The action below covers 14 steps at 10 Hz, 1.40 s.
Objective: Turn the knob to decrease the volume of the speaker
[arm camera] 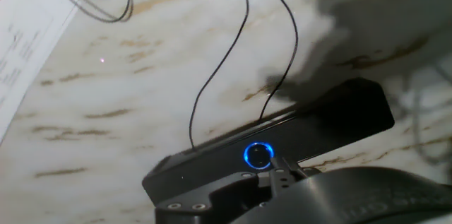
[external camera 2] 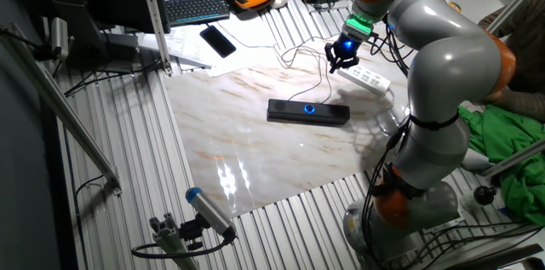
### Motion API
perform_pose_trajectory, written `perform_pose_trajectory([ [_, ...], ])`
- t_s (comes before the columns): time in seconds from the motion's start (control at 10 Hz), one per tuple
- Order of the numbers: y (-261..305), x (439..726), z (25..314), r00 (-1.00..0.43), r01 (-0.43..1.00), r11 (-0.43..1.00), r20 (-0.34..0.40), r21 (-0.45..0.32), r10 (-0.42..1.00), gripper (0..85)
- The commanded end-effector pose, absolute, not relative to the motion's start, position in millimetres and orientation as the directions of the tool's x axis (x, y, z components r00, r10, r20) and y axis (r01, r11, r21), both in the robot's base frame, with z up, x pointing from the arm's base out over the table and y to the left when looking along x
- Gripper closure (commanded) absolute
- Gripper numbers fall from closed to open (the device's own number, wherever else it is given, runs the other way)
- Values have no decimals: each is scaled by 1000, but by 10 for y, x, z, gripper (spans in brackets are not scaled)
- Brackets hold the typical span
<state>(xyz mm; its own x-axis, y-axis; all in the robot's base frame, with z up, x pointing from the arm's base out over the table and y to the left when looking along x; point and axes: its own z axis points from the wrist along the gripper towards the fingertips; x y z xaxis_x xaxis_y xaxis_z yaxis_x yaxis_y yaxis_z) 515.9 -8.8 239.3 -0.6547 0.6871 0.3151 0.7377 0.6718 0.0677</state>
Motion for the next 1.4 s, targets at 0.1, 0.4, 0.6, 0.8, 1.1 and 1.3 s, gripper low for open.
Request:
perform_pose_trajectory([
  [0.1, -86, 5159, 2392, -659, 730, 681, 326, 59, 678, 850],
  [0.4, -37, 5086, 2336, -660, 731, 682, 263, 10, 704, 680],
  [0.6, 1, 5025, 2193, -620, 769, 639, 232, -8, 749, 510],
  [0.8, 28, 4964, 2010, -545, 828, 561, 205, -24, 813, 510],
  [1.1, 133, 4913, 1938, -480, 867, 495, 171, -54, 860, 510],
  [1.3, 188, 4870, 1828, -440, 888, 454, 160, -68, 884, 340],
])
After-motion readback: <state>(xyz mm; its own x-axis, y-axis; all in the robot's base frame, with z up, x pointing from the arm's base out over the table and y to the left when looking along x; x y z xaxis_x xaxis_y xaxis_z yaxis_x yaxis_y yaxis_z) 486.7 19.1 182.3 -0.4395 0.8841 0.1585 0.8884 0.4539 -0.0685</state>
